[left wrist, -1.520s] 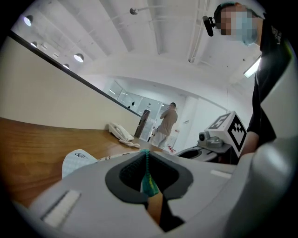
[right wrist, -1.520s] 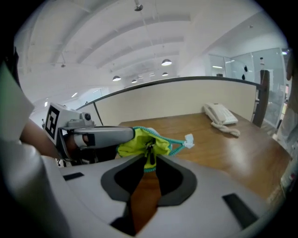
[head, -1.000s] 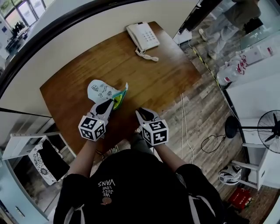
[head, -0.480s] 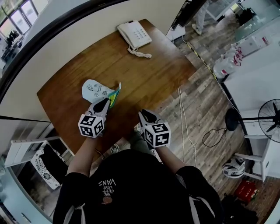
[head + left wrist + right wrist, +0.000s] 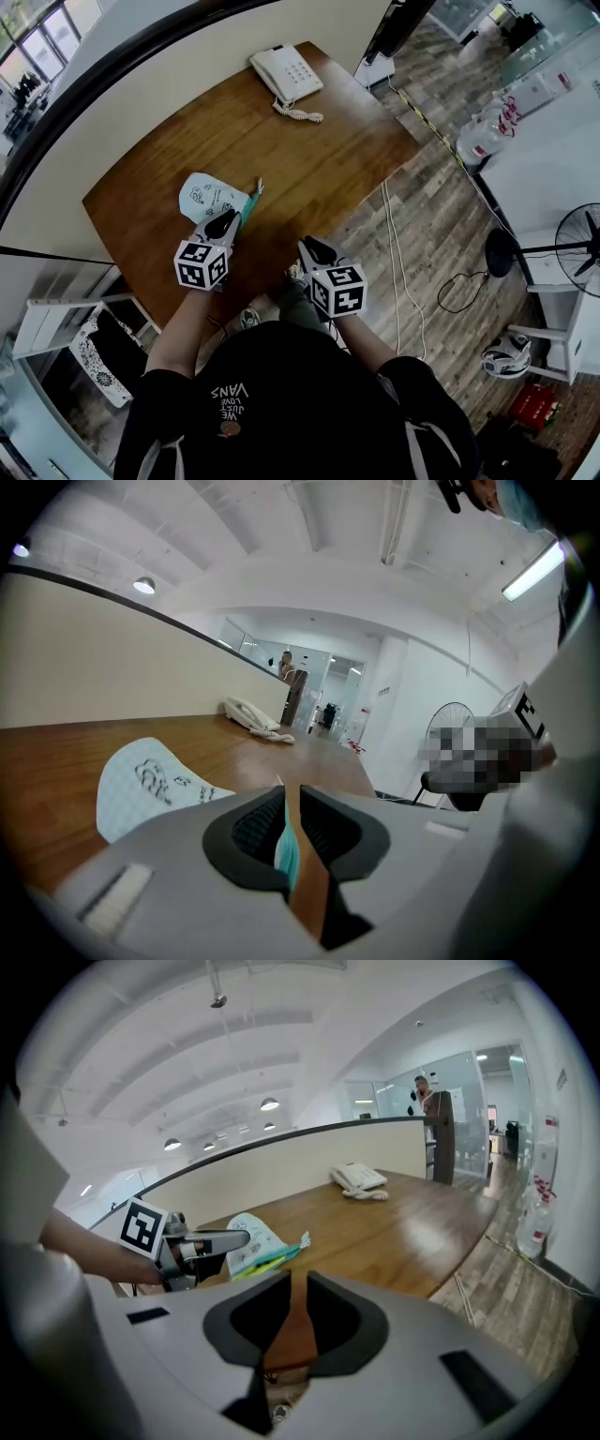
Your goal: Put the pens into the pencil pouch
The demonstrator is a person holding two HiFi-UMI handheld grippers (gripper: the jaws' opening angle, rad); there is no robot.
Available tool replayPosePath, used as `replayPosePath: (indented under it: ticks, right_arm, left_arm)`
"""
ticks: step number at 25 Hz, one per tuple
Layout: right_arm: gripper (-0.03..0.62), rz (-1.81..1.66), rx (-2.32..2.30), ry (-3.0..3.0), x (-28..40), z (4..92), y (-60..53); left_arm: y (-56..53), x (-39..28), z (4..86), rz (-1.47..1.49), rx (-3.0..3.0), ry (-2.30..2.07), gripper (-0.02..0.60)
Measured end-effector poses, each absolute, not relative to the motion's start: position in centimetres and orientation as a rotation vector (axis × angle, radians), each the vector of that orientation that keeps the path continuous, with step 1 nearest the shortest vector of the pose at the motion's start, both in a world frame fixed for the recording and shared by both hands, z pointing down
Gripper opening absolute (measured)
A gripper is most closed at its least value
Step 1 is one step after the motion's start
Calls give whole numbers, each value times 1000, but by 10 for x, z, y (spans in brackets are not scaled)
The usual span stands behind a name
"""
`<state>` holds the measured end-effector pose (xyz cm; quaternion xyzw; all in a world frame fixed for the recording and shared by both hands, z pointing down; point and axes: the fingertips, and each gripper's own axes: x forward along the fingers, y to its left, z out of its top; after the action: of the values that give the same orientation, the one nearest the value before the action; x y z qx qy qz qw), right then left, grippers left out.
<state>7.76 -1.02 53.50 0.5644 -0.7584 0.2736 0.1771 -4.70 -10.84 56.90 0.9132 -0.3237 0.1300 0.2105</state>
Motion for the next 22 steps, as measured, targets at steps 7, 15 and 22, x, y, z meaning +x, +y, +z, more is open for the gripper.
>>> replayPosePath:
  ticks: [7, 15, 22]
  right_arm:
    - [48, 774, 1632, -2171, 71, 526, 0]
    - [48, 752, 1645, -2219, 58, 515, 7]
    - [48, 716, 1644, -2257, 39, 505, 14]
  left_arm:
    - [-100, -61, 558, 348, 2537, -937, 94]
    - [-88, -83, 529, 263, 2557, -1002, 94]
    - [-68, -102, 500, 250, 2619, -1025, 91]
